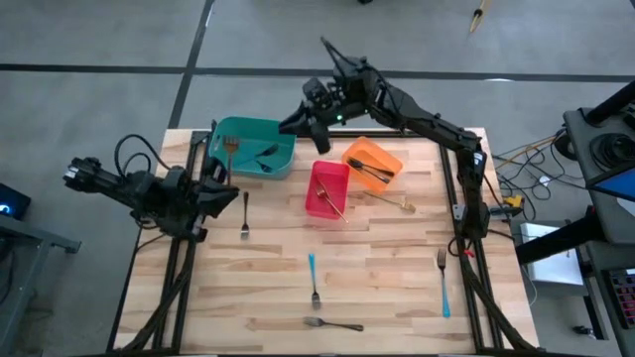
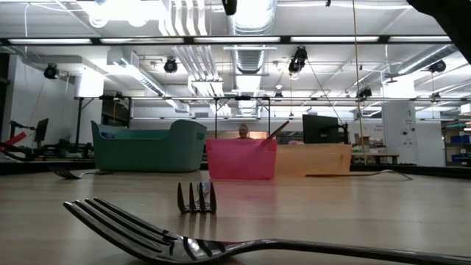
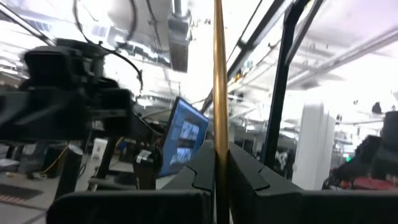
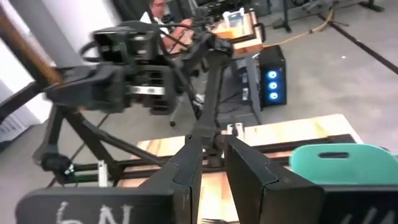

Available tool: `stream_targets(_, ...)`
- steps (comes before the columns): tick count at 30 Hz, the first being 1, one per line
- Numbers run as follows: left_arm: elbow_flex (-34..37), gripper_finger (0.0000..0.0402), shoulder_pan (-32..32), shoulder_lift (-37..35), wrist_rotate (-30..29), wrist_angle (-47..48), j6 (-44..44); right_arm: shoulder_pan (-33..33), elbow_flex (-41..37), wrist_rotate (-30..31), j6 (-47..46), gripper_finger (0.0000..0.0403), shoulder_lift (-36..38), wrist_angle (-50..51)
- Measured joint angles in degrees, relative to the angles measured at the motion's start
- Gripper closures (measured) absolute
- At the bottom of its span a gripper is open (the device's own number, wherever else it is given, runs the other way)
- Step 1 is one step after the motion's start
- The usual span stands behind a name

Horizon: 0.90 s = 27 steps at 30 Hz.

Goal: Sort silverware by color (type)
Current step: Put the golden fork into the red bin

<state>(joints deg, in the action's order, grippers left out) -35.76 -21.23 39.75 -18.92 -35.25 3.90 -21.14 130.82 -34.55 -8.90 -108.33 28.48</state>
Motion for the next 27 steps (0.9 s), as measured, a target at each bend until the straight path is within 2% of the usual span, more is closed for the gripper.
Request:
stream_targets(3,2.34,0.0399,0.0,-1.54,0.0,-2.5,0.02,1.74,0.0,1.53,0.34,0.0345,0.0,-0.02)
stream_targets(9,4.37,0.0399,0.0,-3.95,0.0,-3.76,0.2,4.86,1.01,12.22,-0.58,0.0344,0.11,0.12)
stream_targets(14,4.41,0.0399,0.02,-4.55,-0.06,-3.77,-0.43,6.95,2.23,21.52,2.59,0.0344,0.48,-0.19)
stream_targets(22,4.41,0.0399,0.07,-4.19,-3.17,-3.47,-0.55,7.26,1.62,26.0,2.92,0.0344,0.33,4.17)
stream_targets(27,4.41,0.0399,0.04,-4.18,-5.91,-3.53,-0.83,7.45,2.15,26.19,1.61,0.0344,0.33,4.49)
